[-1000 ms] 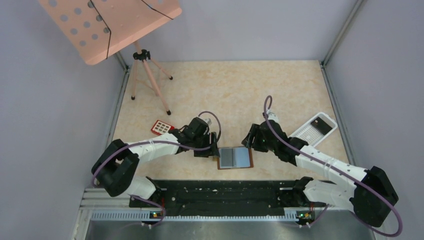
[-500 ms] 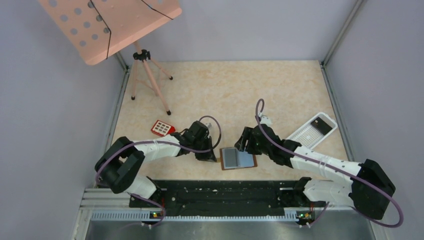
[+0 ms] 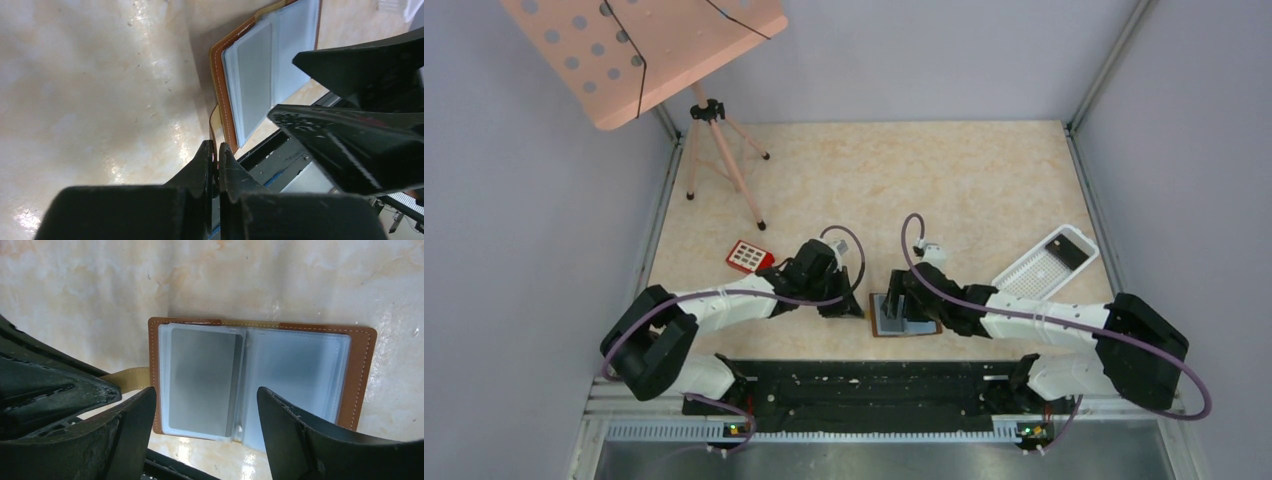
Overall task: Take the credit cards out of the card holder
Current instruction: Remove the credit card from the card holder.
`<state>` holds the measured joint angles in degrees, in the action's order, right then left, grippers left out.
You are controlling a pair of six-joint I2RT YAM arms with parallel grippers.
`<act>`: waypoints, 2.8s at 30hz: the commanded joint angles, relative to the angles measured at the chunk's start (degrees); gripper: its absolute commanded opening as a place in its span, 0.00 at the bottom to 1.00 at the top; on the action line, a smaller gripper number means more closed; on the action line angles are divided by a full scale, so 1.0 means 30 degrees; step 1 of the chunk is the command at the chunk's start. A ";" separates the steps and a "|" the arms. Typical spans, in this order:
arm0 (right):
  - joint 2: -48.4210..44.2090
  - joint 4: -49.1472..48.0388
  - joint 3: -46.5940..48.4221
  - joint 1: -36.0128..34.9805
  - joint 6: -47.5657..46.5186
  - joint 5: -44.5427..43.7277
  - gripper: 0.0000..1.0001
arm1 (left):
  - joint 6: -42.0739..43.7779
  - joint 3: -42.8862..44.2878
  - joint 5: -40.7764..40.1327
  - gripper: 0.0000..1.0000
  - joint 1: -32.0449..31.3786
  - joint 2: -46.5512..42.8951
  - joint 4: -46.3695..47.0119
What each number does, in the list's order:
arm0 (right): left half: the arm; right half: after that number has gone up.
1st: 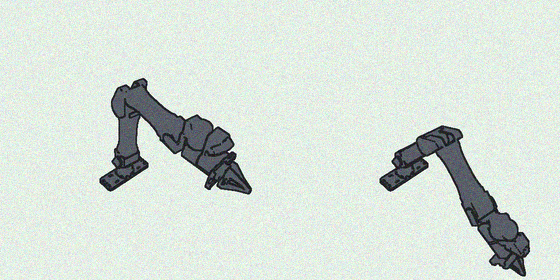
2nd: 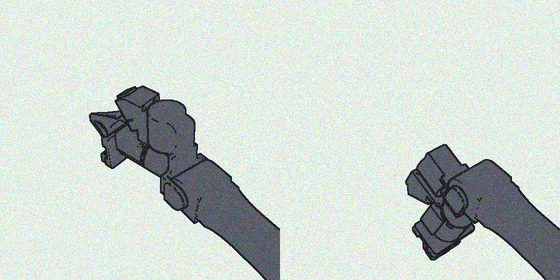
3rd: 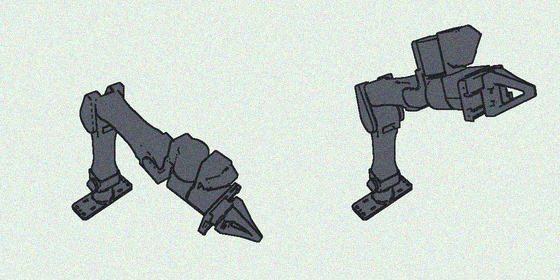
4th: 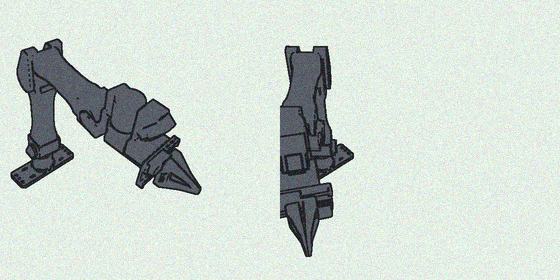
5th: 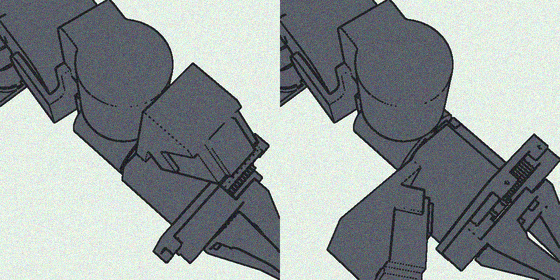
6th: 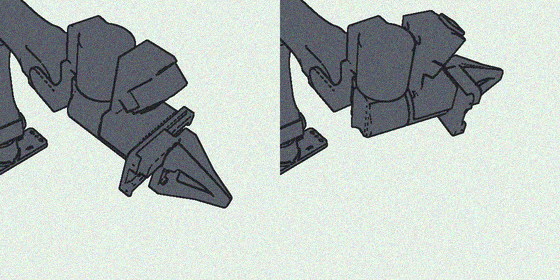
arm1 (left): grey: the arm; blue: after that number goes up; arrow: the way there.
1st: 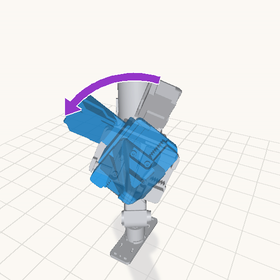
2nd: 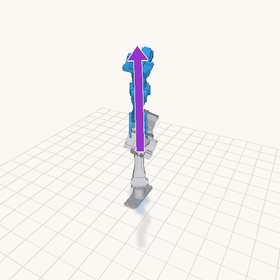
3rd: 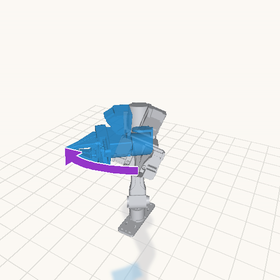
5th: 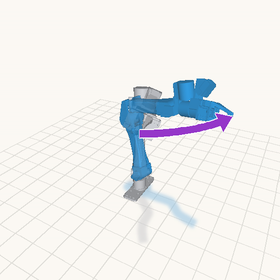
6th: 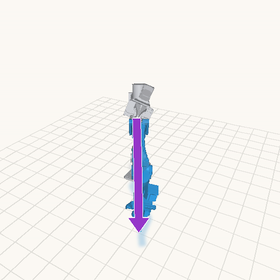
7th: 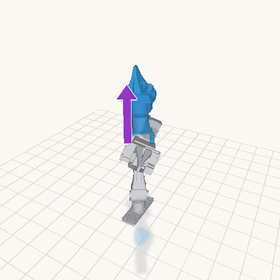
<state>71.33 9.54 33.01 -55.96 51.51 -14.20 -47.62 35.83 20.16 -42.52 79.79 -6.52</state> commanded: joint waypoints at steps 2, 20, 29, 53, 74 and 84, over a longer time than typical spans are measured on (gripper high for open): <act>0.1236 -0.0045 0.1466 -0.0941 -0.0175 -0.1342 0.76 | -0.0407 -0.0228 0.0323 0.00 -0.0082 -0.0732 0.1173; 0.3718 0.1418 0.3033 -0.2308 -0.0045 -0.2955 0.63 | -0.0279 -0.0461 0.0041 0.00 -0.0085 -0.1663 0.0952; 0.3150 0.1675 0.2871 -0.2296 0.0006 -0.3288 0.53 | -0.0139 -0.0525 -0.0209 0.00 -0.0077 -0.1870 0.0613; 0.2329 0.1132 0.2287 -0.2311 -0.0139 -0.2774 0.60 | -0.0088 -0.0442 -0.0338 0.00 -0.0091 -0.1914 0.0375; 0.2456 0.3233 0.2704 -0.2313 -0.0283 -0.4224 0.46 | 0.0013 -0.0489 -0.0514 0.00 -0.0079 -0.1947 0.0120; 0.2451 -0.0125 0.2090 -0.2298 -0.0823 -0.1274 0.57 | -0.0211 -0.0472 -0.0378 0.00 -0.0080 -0.2000 0.0388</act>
<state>78.46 13.02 39.75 -62.24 49.60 -20.16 -48.12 34.59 19.03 -42.59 75.46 -7.29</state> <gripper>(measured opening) 0.564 0.036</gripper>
